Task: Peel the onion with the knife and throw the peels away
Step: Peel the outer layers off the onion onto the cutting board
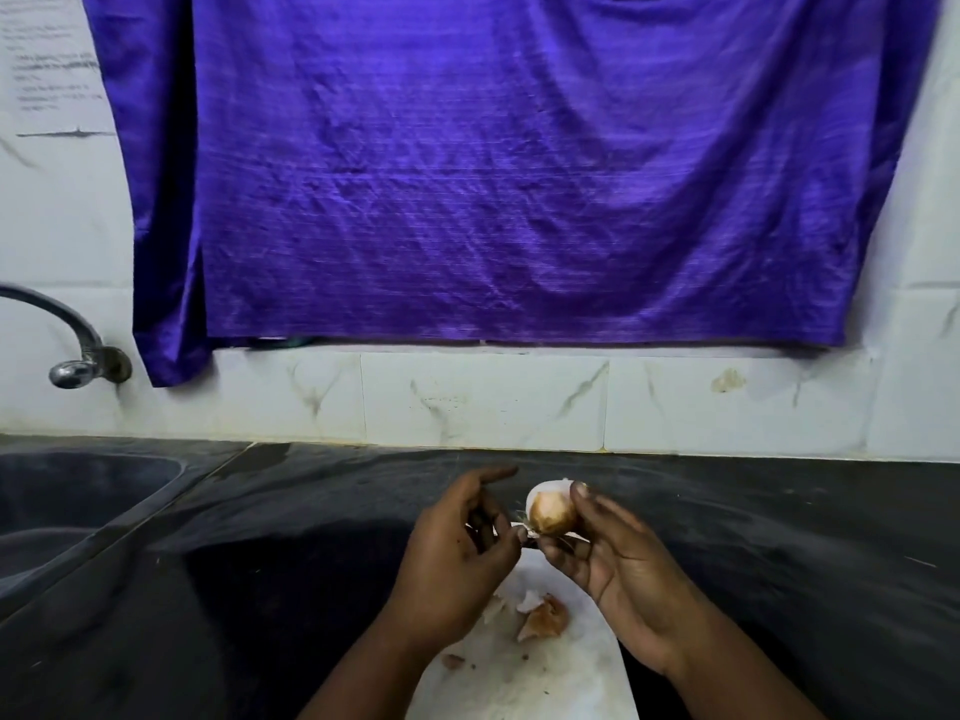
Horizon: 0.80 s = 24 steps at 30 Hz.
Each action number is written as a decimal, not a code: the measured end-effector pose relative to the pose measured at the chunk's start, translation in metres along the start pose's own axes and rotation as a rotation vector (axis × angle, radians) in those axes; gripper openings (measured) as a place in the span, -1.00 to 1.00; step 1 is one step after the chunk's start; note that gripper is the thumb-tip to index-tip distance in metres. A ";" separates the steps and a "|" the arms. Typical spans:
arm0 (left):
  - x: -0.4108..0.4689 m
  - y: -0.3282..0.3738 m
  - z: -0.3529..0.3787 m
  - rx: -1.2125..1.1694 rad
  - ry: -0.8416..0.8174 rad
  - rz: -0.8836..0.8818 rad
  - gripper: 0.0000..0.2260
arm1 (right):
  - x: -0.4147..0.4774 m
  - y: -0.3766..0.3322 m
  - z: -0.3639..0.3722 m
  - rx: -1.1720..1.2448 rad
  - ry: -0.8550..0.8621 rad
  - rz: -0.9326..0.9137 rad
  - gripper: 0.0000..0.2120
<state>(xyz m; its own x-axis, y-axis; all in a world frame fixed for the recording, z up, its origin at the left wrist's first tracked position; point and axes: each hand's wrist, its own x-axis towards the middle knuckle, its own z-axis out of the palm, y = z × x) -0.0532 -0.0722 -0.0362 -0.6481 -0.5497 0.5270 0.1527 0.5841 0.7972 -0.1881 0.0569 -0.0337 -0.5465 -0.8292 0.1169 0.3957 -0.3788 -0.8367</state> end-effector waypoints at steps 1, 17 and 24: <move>0.000 0.000 0.000 -0.016 0.021 0.021 -0.48 | 0.000 0.000 0.000 0.008 -0.011 0.006 -0.58; 0.000 0.003 0.004 -0.188 -0.008 0.112 -0.35 | 0.002 0.008 -0.002 -0.193 0.025 -0.077 -0.51; -0.001 0.001 0.002 -0.171 -0.083 0.087 -0.35 | 0.004 0.010 -0.004 -0.222 0.018 -0.081 -0.52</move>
<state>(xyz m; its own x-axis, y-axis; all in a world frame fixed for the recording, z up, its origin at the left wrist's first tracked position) -0.0543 -0.0697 -0.0362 -0.6855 -0.4462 0.5754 0.3304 0.5136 0.7919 -0.1890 0.0516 -0.0433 -0.5836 -0.7917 0.1808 0.1790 -0.3426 -0.9223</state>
